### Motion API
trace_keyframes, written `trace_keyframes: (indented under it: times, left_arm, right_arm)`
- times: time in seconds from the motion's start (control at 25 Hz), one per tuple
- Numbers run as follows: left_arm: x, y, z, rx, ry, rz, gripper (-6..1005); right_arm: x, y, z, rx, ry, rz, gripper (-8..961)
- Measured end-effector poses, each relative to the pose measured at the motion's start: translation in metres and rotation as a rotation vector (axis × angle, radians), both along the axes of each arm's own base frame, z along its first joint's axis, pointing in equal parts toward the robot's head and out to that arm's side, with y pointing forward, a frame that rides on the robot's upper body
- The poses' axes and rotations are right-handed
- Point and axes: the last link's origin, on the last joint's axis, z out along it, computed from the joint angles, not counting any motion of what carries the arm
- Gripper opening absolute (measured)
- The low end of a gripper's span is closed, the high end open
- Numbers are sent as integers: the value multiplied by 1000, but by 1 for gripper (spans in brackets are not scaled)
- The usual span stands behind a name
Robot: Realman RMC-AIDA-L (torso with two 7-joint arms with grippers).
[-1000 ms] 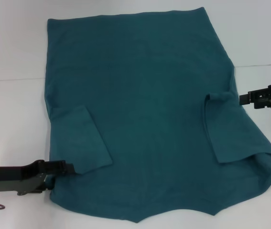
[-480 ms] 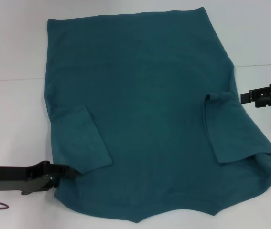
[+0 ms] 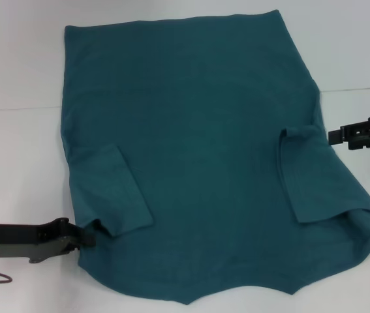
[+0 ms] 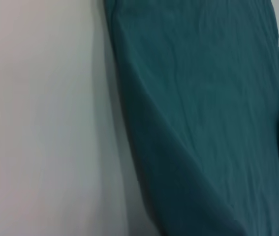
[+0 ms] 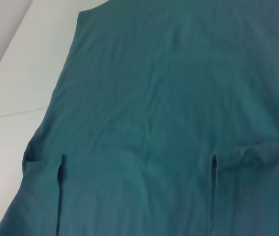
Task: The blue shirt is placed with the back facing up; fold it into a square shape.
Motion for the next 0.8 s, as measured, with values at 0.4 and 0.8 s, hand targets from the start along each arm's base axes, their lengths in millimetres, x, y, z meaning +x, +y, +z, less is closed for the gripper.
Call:
trace_keyframes:
  times: [0.4, 0.8]
  left_arm:
    - [7, 2, 6, 3, -21, -35, 67]
    - [7, 7, 5, 25, -10, -32, 67]
  right_arm:
    - [15, -26, 18, -129, -32, -68, 659]
    - [37, -45, 23, -195, -155, -173, 652]
